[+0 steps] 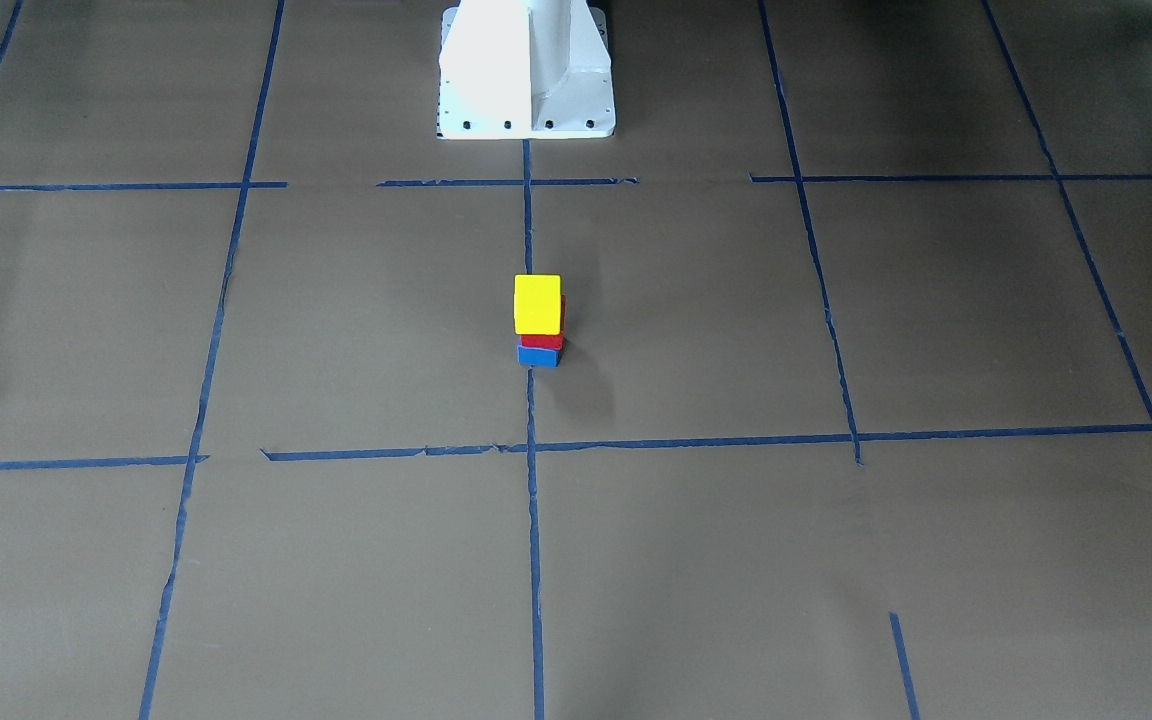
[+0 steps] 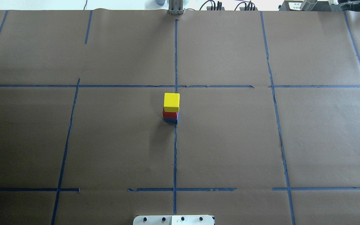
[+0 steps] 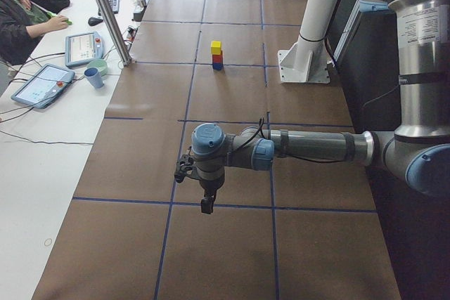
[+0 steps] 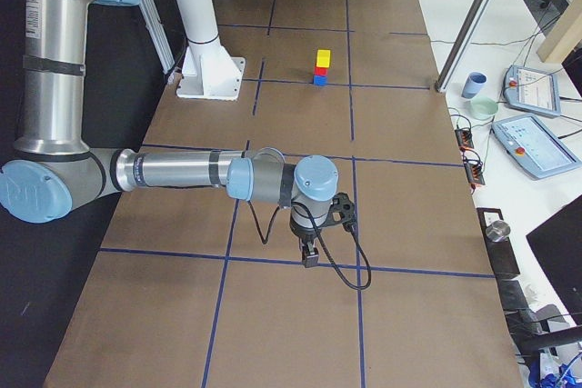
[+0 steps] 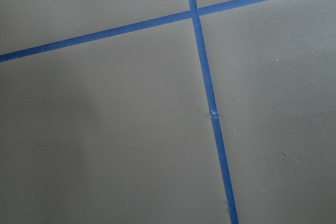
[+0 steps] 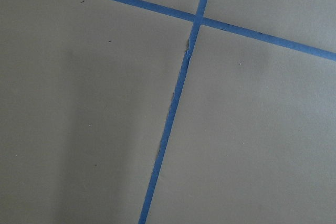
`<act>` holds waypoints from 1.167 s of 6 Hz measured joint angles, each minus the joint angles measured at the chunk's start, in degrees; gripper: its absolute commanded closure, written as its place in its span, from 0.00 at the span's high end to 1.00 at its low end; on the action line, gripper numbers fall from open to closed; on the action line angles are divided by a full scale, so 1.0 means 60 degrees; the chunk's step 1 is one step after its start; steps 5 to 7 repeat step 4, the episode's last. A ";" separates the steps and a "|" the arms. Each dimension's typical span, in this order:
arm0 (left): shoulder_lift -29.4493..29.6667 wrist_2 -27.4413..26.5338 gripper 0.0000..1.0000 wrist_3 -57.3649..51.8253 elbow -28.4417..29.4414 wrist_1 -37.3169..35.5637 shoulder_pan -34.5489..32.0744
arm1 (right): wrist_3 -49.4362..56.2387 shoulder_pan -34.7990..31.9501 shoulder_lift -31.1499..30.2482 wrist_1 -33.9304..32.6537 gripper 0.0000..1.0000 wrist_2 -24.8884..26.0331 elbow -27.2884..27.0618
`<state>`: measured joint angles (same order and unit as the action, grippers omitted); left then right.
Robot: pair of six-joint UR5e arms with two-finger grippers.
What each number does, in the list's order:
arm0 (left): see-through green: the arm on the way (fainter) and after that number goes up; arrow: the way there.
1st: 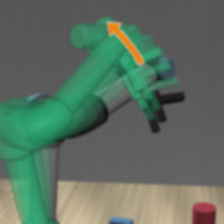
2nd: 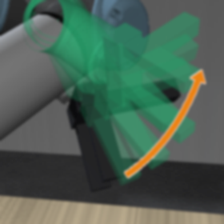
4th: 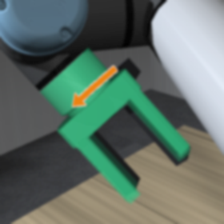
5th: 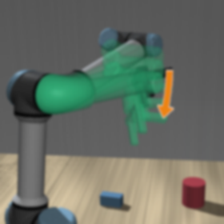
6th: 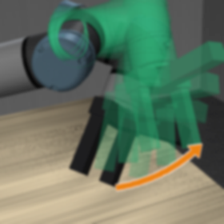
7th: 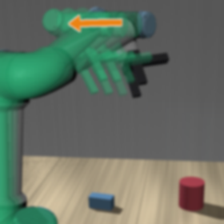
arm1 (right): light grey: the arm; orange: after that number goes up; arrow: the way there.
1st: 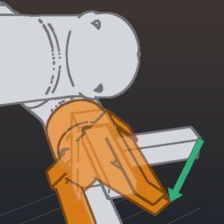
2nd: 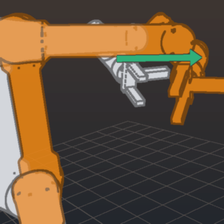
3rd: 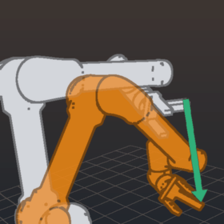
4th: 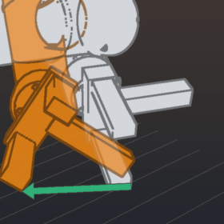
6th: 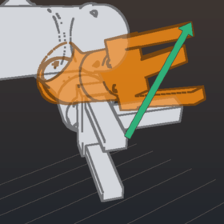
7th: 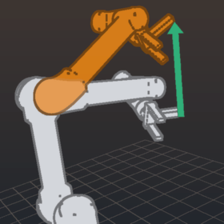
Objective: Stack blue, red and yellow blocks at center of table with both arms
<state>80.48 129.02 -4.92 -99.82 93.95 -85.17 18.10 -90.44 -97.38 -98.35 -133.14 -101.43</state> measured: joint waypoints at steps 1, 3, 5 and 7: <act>0.0003 0.0000 1.00 0.0000 -0.0003 0.0010 0.0007 | 0.0000 0.0000 0.0000 0.0000 1.00 -0.0002 0.0016; 0.0004 0.0001 1.00 -0.0011 -0.0004 0.0020 0.0013 | 0.0000 0.0000 -0.0004 0.0000 1.00 -0.0031 0.0051; 0.0004 0.0000 1.00 -0.0014 -0.0004 0.0031 0.0014 | 0.0000 0.0000 -0.0006 0.0000 1.00 -0.0084 0.0061; 0.0004 0.0000 1.00 -0.0014 -0.0004 0.0031 0.0014 | 0.0000 0.0000 -0.0006 0.0000 1.00 -0.0084 0.0061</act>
